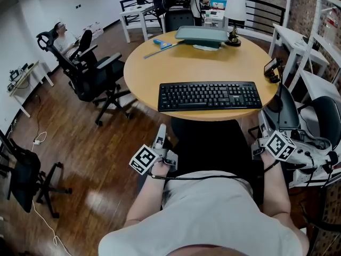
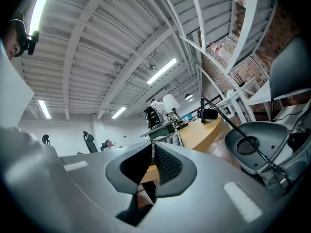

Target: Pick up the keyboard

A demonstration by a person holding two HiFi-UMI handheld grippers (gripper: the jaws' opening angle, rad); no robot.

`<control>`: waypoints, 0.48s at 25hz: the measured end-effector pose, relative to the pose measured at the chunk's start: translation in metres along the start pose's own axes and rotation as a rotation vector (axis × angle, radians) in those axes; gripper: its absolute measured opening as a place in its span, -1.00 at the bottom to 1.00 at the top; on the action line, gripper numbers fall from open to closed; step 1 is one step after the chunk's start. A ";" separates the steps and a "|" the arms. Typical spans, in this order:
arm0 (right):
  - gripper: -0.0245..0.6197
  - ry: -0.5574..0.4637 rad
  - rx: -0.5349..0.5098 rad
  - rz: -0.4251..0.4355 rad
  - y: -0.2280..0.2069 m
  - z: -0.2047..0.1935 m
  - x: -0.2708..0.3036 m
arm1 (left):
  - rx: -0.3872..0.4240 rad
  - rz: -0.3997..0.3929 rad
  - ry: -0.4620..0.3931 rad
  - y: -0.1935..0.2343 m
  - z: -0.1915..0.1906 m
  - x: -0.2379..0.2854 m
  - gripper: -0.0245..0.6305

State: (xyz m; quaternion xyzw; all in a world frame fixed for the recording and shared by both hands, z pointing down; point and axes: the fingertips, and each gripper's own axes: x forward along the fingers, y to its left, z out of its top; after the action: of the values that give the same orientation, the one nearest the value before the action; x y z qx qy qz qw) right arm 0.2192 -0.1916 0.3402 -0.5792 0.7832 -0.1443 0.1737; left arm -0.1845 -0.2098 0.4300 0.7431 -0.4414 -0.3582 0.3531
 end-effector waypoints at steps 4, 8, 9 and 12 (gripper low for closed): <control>-0.87 0.004 0.007 0.004 0.001 -0.001 0.001 | -0.004 0.001 -0.001 0.000 -0.001 0.001 -0.93; -0.87 0.004 0.014 0.002 -0.002 -0.003 -0.001 | -0.012 0.023 -0.016 0.005 0.001 -0.002 -0.93; -0.87 0.002 0.014 0.003 -0.002 -0.002 -0.001 | -0.013 0.028 -0.018 0.006 0.001 -0.003 -0.93; -0.87 -0.005 0.006 0.006 0.000 0.001 -0.001 | -0.016 0.028 -0.018 0.006 0.002 -0.003 -0.93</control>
State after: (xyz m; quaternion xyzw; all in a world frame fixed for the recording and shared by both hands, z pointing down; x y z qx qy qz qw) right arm 0.2195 -0.1910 0.3392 -0.5766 0.7841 -0.1450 0.1778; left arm -0.1892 -0.2102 0.4351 0.7306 -0.4521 -0.3636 0.3600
